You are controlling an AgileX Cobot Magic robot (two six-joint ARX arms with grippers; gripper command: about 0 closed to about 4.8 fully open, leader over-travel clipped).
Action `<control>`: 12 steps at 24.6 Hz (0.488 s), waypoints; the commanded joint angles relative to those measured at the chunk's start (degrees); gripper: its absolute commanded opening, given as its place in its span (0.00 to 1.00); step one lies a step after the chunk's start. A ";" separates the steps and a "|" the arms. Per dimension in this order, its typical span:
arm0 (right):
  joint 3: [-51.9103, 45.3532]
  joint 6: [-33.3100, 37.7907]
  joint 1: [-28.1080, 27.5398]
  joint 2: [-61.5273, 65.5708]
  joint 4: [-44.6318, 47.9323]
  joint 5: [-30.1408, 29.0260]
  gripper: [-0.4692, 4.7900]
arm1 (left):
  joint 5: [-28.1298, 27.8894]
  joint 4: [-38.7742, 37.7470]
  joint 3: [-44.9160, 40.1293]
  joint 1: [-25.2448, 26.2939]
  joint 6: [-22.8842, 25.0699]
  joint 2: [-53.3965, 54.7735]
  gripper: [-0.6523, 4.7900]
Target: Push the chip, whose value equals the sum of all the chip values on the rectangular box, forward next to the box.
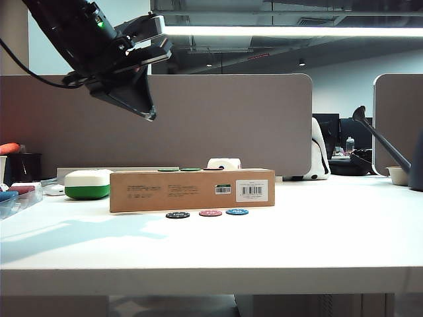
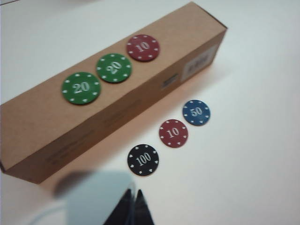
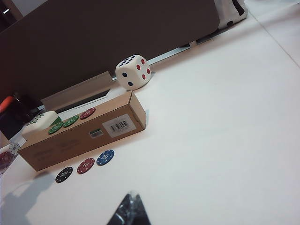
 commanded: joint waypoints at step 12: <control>0.02 6.08 0.02 0.09 0.90 -1.60 0.08 | 5.42 0.87 0.15 0.20 -0.15 1.05 0.11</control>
